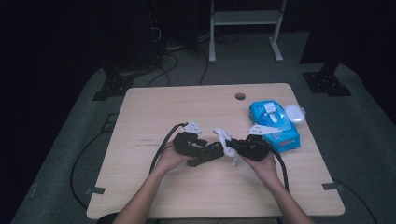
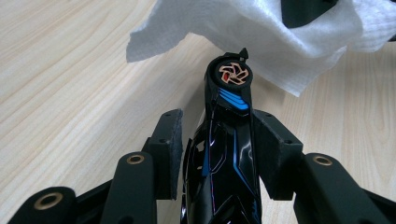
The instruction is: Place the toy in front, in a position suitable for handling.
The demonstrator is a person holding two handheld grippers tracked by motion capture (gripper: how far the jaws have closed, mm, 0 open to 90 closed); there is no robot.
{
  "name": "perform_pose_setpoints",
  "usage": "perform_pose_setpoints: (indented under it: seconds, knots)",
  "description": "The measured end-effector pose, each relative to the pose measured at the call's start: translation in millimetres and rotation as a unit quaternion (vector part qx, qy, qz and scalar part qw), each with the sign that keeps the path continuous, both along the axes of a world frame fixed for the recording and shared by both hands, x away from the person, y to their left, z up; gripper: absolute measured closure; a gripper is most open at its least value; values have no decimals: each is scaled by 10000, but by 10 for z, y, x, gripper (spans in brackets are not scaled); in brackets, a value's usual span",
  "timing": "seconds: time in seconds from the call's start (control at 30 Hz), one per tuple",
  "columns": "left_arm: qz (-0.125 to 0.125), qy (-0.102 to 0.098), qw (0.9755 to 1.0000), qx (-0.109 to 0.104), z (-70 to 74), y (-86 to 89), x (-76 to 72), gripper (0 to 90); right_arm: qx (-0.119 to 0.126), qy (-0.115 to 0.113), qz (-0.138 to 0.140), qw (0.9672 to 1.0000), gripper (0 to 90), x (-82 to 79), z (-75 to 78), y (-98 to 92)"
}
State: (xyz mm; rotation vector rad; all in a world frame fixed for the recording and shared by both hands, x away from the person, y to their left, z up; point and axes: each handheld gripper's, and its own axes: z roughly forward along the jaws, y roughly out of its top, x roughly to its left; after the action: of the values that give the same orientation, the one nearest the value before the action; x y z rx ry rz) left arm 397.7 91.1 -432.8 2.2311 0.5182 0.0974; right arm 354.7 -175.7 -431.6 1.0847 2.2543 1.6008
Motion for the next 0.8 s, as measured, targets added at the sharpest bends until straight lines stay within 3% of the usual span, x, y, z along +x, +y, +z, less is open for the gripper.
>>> perform_pose_setpoints:
  seconds: [0.1, 0.17, 0.27, 0.3, 0.4, 0.43, 0.47, 0.53, 0.57, 0.7, 0.77, 0.8]
  knots:
    - [78, -46, 9997, -222, 28, 38, 7, 559, 0, 0, -1, 10000, 827, 1, 0, -2]
    - [160, -95, 9989, -420, 69, 82, 10, 629, 5, 2, -6, 10000, 827, 4, -1, -1]
    - [216, -153, 9987, -427, 90, 121, 24, 671, 4, 6, -9, 10000, 827, 4, -1, 1]
    - [293, -113, 9980, -540, 93, 154, 39, 675, -11, 7, -16, 10000, 827, 4, -4, 5]
    - [400, -151, 9980, -469, 88, 177, 58, 660, -7, 15, -12, 10000, 827, 4, -6, 13]
    - [295, 213, 9977, -568, 40, 189, 99, 652, -4, 11, 0, 10000, 827, 3, -5, 19]
    - [295, 213, 9977, -568, 40, 189, 99, 653, -4, 11, 0, 10000, 827, 3, -5, 19]
    - [181, 348, 9992, -103, -84, 139, 129, 671, -26, 26, 13, 10000, 827, 10, -15, 27]
    - [205, 414, 9988, -155, -112, 143, 142, 672, -30, 26, 12, 10000, 827, 10, -16, 28]
    - [334, 363, 9985, -254, -118, 190, 168, 674, -24, 7, -11, 10000, 828, 3, -3, 14]
    - [410, 135, 9989, -180, -101, 206, 152, 647, 4, 7, -45, 10000, 827, 9, 0, -11]
    - [410, 135, 9989, -180, -101, 206, 152, 604, 7, 12, -47, 10000, 827, 11, -1, -13]
